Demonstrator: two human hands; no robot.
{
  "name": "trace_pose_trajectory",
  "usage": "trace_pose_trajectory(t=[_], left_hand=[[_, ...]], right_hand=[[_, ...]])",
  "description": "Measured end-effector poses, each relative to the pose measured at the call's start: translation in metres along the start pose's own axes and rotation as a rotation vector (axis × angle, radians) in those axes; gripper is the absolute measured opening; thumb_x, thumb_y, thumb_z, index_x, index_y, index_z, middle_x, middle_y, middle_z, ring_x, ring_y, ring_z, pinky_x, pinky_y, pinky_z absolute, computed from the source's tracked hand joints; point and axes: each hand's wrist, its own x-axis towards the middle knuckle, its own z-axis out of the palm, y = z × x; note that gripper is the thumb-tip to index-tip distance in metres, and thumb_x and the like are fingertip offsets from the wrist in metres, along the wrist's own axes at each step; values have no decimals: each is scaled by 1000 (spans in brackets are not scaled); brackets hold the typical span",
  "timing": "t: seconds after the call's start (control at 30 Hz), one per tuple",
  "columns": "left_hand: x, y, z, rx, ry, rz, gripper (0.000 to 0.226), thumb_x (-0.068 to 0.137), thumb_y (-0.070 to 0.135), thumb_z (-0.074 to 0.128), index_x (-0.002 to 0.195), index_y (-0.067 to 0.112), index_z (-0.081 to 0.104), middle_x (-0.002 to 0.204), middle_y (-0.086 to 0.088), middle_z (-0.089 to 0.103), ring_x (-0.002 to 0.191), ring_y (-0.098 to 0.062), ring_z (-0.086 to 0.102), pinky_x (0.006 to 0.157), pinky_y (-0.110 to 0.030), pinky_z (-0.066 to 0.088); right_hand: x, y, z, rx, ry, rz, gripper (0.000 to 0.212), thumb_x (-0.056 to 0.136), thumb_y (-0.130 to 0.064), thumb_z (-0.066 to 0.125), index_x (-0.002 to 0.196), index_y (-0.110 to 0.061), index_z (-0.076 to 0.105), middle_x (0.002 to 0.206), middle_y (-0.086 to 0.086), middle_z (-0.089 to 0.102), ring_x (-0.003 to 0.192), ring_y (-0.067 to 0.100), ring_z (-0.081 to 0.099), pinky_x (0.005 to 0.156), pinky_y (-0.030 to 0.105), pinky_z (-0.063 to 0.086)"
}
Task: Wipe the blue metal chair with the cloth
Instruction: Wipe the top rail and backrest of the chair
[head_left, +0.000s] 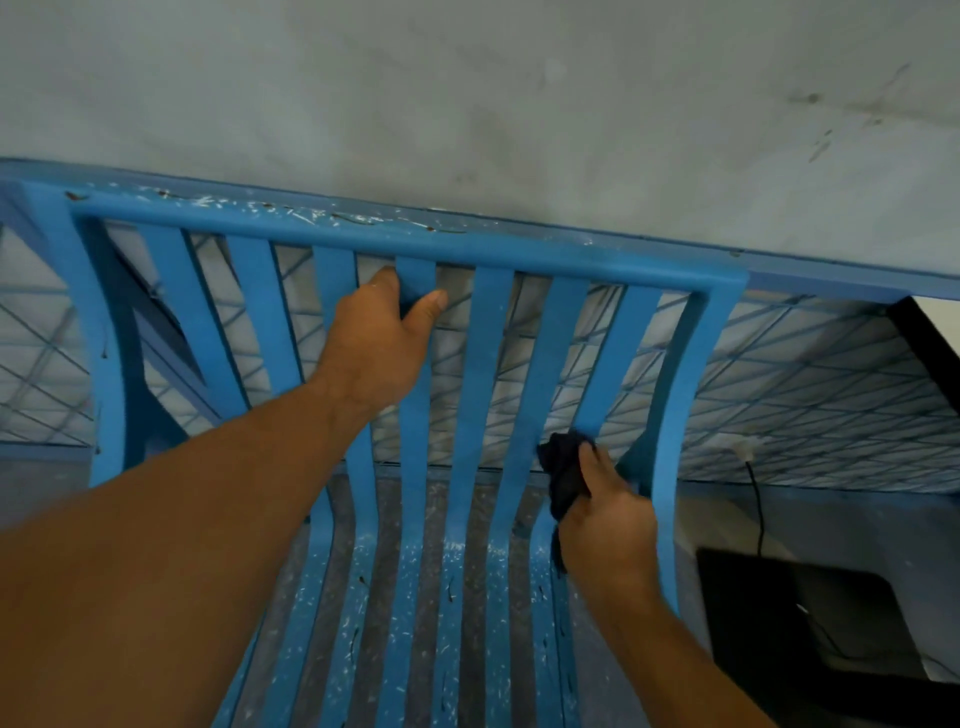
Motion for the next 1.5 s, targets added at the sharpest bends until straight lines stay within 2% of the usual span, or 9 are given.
trace_pose_trajectory(t=[0.23, 0.4, 0.6, 0.8, 1.03, 1.13, 1.23, 1.4, 1.5], left_hand=[[3, 1, -4, -17, -32, -28, 30, 94, 41, 57, 76, 20, 46, 65, 5, 49, 55, -4, 45, 42, -15, 30], [3, -4, -4, -55, -34, 7, 34, 94, 39, 57, 70, 24, 41, 64, 4, 47, 54, -6, 42, 38, -9, 31], [2, -5, -3, -38, -43, 23, 33, 96, 41, 54, 71, 25, 39, 65, 6, 44, 53, -5, 40, 42, -16, 28], [1, -3, -6, -47, -60, 10, 33, 96, 41, 54, 71, 23, 41, 65, 5, 45, 53, -5, 41, 40, -15, 30], [1, -3, -5, -59, -52, 20, 33, 96, 39, 55, 71, 22, 41, 65, 5, 44, 53, -6, 40, 42, -17, 29], [1, -3, -4, -59, -47, 8, 34, 96, 40, 55, 71, 21, 40, 65, 5, 44, 54, -7, 40, 43, -19, 29], [2, -5, -3, -55, -31, 12, 34, 96, 39, 55, 71, 22, 40, 66, 6, 44, 54, -5, 40, 38, -11, 29], [1, -5, -1, -60, -10, 35, 31, 96, 38, 55, 78, 15, 44, 65, 5, 44, 54, -4, 40, 37, -10, 31], [0, -5, -2, -49, -21, 34, 33, 96, 39, 55, 74, 18, 42, 65, 5, 44, 53, -5, 39, 37, -11, 29]], right_hand=[[55, -112, -44, 273, 559, -320, 46, 85, 7, 54, 128, -8, 61, 136, 15, 54, 115, 20, 59, 94, 18, 45], [58, -109, 23, 77, 233, -323, 55, 72, 16, 60, 123, -5, 65, 136, 27, 52, 109, 43, 62, 80, 49, 58], [28, -82, 51, -50, 55, -254, 50, 69, 15, 67, 114, -6, 69, 124, 22, 62, 73, 38, 67, 58, 42, 60], [-4, -58, 44, -112, -352, -87, 51, 92, 0, 46, 140, -18, 50, 145, 9, 47, 113, 30, 59, 104, 37, 46], [24, -73, -32, 228, 461, -184, 46, 88, -7, 41, 131, -13, 59, 139, 10, 53, 103, 23, 66, 91, 26, 52], [47, -73, -11, 165, 335, -130, 53, 81, 10, 47, 129, -6, 60, 137, 18, 54, 102, 35, 65, 97, 34, 49], [38, -58, 21, 61, 226, -127, 54, 72, 18, 54, 122, -1, 65, 127, 26, 59, 81, 41, 68, 75, 50, 59], [10, -36, 31, -90, -134, -6, 51, 88, 6, 49, 134, -15, 57, 130, 13, 60, 97, 32, 64, 94, 39, 53], [4, -28, 8, 200, -310, 203, 47, 93, 5, 47, 132, -18, 59, 128, 8, 62, 105, 20, 61, 95, 22, 48]])
